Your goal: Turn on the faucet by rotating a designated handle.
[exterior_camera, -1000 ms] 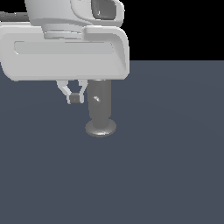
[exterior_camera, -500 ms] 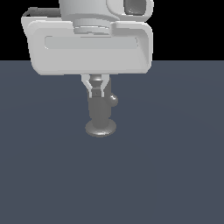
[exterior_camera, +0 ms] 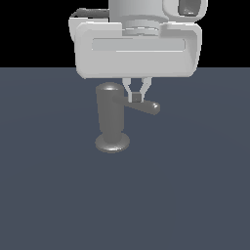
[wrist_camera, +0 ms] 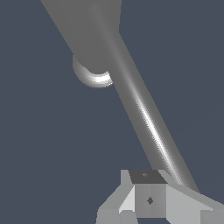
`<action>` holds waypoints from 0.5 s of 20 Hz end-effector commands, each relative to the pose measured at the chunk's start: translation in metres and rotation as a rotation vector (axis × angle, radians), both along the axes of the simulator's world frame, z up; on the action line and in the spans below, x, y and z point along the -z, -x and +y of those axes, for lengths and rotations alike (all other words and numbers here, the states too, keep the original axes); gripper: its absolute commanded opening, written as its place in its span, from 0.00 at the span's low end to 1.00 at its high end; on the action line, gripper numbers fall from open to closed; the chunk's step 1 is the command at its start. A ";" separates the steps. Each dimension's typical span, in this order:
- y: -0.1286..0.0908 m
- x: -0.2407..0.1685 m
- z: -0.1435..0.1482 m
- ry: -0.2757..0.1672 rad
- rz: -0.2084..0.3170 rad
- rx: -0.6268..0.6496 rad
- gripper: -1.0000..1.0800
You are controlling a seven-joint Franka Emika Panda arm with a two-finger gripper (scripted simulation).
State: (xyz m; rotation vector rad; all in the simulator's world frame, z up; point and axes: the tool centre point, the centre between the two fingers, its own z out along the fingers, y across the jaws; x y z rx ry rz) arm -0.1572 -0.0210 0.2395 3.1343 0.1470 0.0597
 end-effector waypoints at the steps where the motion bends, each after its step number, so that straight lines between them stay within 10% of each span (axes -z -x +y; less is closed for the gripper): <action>1: 0.005 0.017 -0.015 -0.002 0.038 0.006 0.00; 10: -0.007 0.018 -0.057 -0.002 0.038 0.006 0.00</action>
